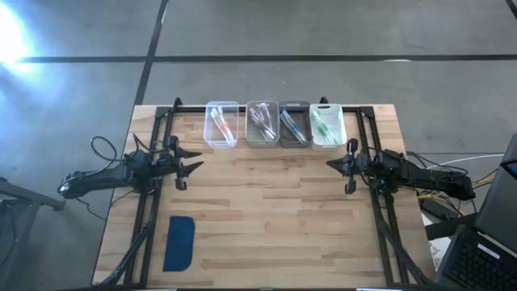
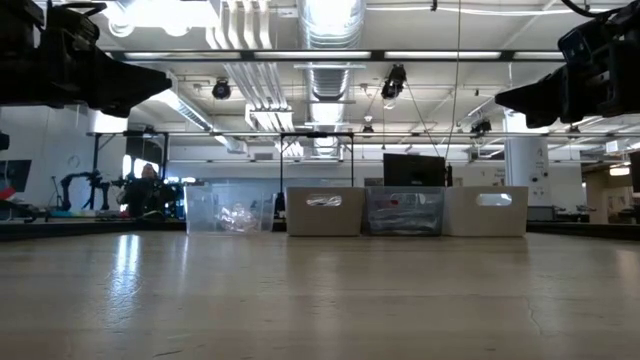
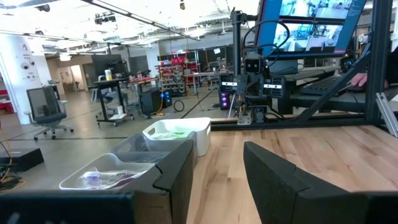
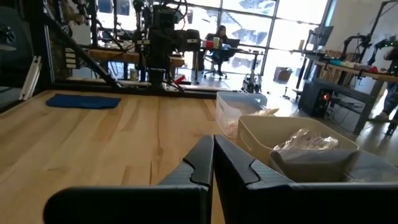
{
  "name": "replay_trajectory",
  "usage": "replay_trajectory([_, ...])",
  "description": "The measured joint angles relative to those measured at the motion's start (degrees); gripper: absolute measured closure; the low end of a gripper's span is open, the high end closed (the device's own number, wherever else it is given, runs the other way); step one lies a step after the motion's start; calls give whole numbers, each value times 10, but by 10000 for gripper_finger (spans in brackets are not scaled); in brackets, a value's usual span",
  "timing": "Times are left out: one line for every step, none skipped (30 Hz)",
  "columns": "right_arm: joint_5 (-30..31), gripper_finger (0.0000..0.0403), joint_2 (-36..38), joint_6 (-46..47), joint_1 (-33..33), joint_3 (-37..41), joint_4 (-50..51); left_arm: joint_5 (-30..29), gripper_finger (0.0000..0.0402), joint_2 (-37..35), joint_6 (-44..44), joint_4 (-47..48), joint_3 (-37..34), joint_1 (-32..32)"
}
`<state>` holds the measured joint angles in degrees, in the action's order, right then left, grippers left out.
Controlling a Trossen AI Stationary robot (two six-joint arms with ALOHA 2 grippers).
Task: Pick & Place Toothbrushes
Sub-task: Return to Home Position
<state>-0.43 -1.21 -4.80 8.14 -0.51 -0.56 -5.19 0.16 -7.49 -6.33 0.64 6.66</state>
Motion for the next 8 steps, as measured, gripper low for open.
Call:
replay_trajectory([0,394,0,1,0,0,0,0,254,0,0,0,0,0])
replay_trajectory([0,394,0,1,0,0,0,0,254,0,0,0,0,0])
replay_trajectory([0,394,0,0,0,0,0,0,254,0,0,0,0,0])
replay_trajectory([0,394,0,-1,0,0,0,0,254,0,0,0,0,0])
replay_trajectory([0,394,0,-1,0,0,0,0,254,0,0,0,0,0])
replay_trajectory([0,394,0,-1,0,0,0,0,254,0,0,0,0,0])
replay_trajectory([0,394,0,1,0,0,0,0,254,0,0,0,0,0])
replay_trajectory([0,394,0,1,0,0,0,0,254,0,0,0,0,0])
